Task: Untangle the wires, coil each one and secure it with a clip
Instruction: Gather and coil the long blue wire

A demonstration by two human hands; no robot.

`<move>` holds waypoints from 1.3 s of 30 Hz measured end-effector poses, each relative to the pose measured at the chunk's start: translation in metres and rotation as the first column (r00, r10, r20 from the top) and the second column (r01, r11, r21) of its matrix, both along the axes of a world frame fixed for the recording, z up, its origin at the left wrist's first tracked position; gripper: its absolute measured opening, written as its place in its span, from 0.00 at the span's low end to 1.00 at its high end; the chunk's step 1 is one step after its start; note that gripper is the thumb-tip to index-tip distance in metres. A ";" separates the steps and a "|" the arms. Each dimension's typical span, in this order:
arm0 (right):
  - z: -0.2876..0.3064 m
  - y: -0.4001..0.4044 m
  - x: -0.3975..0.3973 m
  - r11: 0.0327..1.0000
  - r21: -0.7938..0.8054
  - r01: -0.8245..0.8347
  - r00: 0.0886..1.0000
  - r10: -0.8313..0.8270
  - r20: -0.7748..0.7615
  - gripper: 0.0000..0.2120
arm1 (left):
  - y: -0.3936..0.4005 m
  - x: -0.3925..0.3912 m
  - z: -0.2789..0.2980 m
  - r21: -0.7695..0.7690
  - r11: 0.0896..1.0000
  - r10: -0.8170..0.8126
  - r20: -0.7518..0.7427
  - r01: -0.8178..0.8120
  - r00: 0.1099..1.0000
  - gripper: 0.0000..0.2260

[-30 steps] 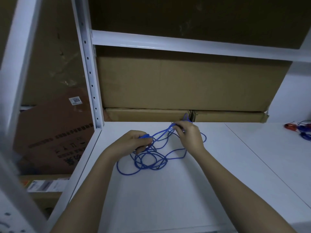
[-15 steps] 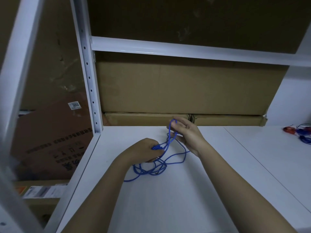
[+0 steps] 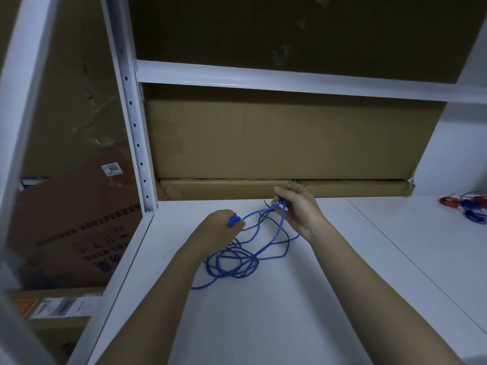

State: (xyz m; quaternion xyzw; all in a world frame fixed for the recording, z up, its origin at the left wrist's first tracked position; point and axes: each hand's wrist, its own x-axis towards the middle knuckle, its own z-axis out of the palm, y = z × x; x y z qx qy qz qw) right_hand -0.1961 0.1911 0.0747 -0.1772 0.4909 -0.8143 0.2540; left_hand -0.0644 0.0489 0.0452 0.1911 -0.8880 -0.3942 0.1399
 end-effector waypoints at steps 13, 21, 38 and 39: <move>-0.037 0.012 0.002 0.911 0.383 0.150 0.816 0.104 -0.569 0.16 | -0.020 -0.015 0.000 0.361 0.863 0.478 -0.353 -0.354 0.805 0.16; -0.062 0.025 -0.030 0.742 0.430 0.515 0.766 -0.173 -0.619 0.13 | -0.023 -0.020 0.008 0.568 0.751 0.614 -0.415 -0.336 0.671 0.14; -0.061 0.008 -0.019 0.390 0.602 0.696 0.547 0.254 -0.797 0.31 | -0.012 -0.019 0.027 0.411 0.902 0.358 -0.542 -0.131 0.761 0.15; -0.057 0.001 -0.013 0.512 0.536 0.671 0.465 0.272 -0.842 0.32 | -0.009 -0.020 0.027 0.389 0.915 0.318 -0.536 -0.105 0.782 0.15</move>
